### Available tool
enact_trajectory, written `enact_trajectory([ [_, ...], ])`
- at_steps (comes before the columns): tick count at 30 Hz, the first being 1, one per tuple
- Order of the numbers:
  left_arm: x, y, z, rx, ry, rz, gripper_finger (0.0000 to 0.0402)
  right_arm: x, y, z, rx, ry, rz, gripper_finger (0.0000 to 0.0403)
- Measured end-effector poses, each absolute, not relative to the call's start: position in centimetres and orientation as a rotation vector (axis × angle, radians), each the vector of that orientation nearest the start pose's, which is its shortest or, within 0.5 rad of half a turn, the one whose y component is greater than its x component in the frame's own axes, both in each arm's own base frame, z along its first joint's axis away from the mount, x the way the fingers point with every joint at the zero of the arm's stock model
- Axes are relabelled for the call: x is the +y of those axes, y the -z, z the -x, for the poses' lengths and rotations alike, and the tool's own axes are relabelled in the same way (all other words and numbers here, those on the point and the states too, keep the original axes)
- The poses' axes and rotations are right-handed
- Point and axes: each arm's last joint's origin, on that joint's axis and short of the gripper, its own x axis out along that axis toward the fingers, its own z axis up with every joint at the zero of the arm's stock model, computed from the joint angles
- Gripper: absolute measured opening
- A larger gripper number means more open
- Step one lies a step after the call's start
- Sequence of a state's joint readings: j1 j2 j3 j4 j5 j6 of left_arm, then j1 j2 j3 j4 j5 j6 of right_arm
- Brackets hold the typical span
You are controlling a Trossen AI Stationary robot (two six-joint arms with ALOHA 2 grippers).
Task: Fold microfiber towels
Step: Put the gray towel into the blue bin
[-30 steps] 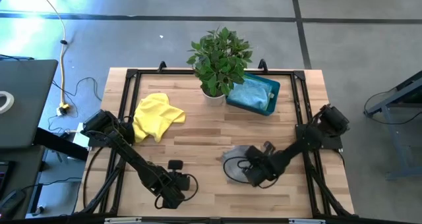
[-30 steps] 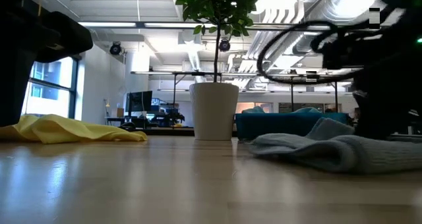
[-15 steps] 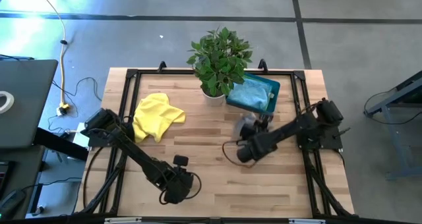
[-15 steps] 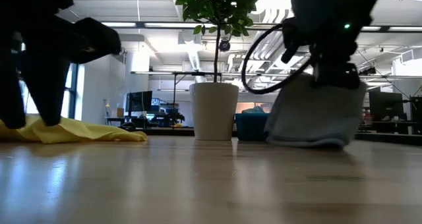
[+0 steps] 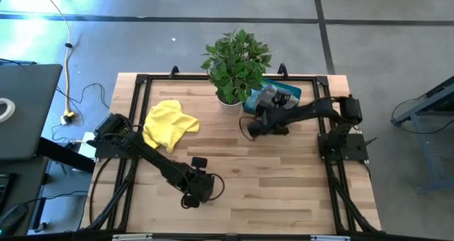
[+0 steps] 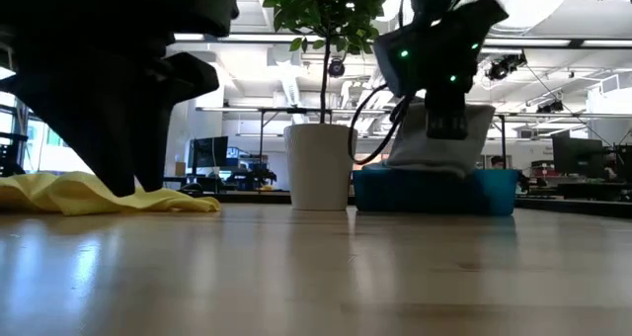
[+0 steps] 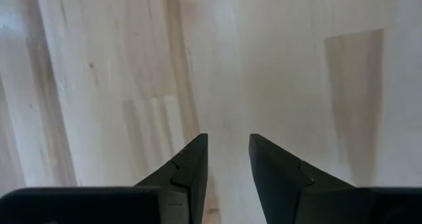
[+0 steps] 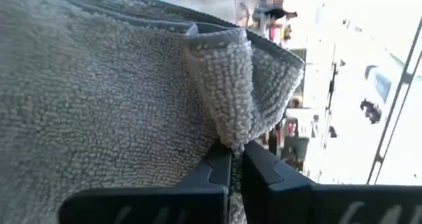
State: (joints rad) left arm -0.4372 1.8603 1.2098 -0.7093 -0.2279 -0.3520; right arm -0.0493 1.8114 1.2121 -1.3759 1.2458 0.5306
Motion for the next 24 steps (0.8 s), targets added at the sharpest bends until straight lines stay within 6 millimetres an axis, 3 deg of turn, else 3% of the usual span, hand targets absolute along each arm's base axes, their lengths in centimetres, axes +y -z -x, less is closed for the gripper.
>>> enact_trajectory([
  [4, -13.4, -16.2, -31.9, 1.295, -0.059, -0.147, 0.0101, -6.6, -19.6, -29.2, 1.423, 1.184, 0.727, 0.0000],
  [9, -13.0, -16.2, -32.1, 1.297, -0.071, -0.139, 0.0101, -8.6, -19.3, -30.6, 1.434, 1.121, 0.756, 0.0000],
  [13, -13.0, -16.2, -32.1, 1.296, -0.071, -0.139, 0.0101, -9.7, -19.3, -31.4, 1.440, 1.076, 0.787, 0.0000],
  [19, -13.1, -16.2, -32.0, 1.298, -0.068, -0.142, 0.0101, -11.0, -18.9, -31.4, 1.475, 0.957, 0.650, 0.0001],
  [24, -13.1, -16.2, -32.0, 1.300, -0.070, -0.143, 0.0101, -11.4, -18.9, -31.2, 1.476, 0.969, 0.619, 0.0042],
])
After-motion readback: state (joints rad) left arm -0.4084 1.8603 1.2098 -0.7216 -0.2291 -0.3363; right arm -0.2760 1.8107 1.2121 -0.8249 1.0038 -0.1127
